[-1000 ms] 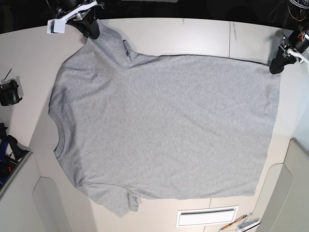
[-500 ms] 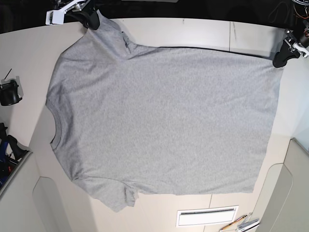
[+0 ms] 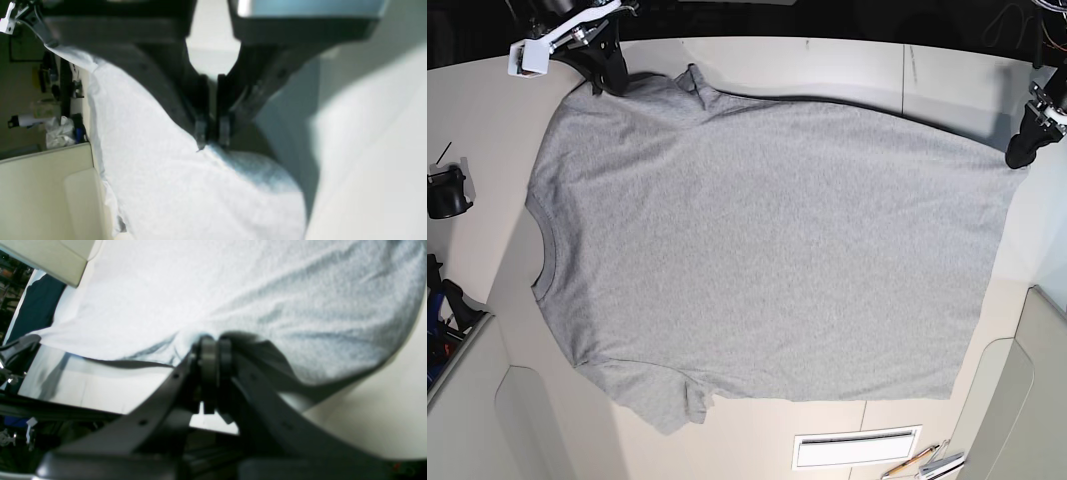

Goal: Fold the T-shirt properly
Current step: 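Pull the gripped shoulder corners apart to stretch the shirt edge, then release the right gripper and regrasp the shirt near the collar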

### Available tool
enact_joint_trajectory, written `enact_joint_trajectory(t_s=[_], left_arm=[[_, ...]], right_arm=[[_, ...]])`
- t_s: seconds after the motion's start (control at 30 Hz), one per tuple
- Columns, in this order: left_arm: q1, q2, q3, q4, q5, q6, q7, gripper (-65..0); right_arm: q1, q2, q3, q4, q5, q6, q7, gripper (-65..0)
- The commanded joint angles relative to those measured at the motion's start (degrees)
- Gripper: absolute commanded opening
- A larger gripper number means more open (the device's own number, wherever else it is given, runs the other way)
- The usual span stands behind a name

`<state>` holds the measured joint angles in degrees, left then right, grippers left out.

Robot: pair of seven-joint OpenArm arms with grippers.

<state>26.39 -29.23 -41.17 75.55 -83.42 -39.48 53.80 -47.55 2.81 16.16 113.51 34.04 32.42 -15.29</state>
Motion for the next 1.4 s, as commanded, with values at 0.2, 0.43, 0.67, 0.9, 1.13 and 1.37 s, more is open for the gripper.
enact_joint_trajectory(t_s=[0.2,0.43,0.67,0.9,1.13,1.37], left_arm=[[-3.87,-1.27,-0.52,0.90,-1.53,-0.52,-2.32,-65.0],[-6.91,-1.25,2.16,0.87,6.03,-0.52,-8.74,-65.0],[-10.05,-1.25,6.60,0.50,13.49,-0.52,-14.36,-65.0],[-13.29,-1.22,9.53,0.48,19.50,-0.52,-16.76,-65.0],[-13.73,-1.07,9.77,0.46,22.99,-0.52,-19.32,-65.0],[-14.01,-1.03,9.77,0.46,25.05,-0.52,-20.65,-65.0]], right_arm=[[5.99,0.04,0.28,1.11,-2.71,0.28,1.14,-65.0],[12.07,0.00,0.28,1.03,-5.75,-0.74,1.09,-65.0],[17.79,0.02,0.28,-1.88,-7.82,-0.74,1.11,-65.0],[25.92,0.00,0.26,-8.72,-9.03,-0.72,1.16,-65.0],[32.04,0.00,0.24,-10.32,-9.66,-0.72,1.11,-65.0],[35.32,0.00,0.22,-12.74,-9.84,-0.70,1.11,-65.0]])
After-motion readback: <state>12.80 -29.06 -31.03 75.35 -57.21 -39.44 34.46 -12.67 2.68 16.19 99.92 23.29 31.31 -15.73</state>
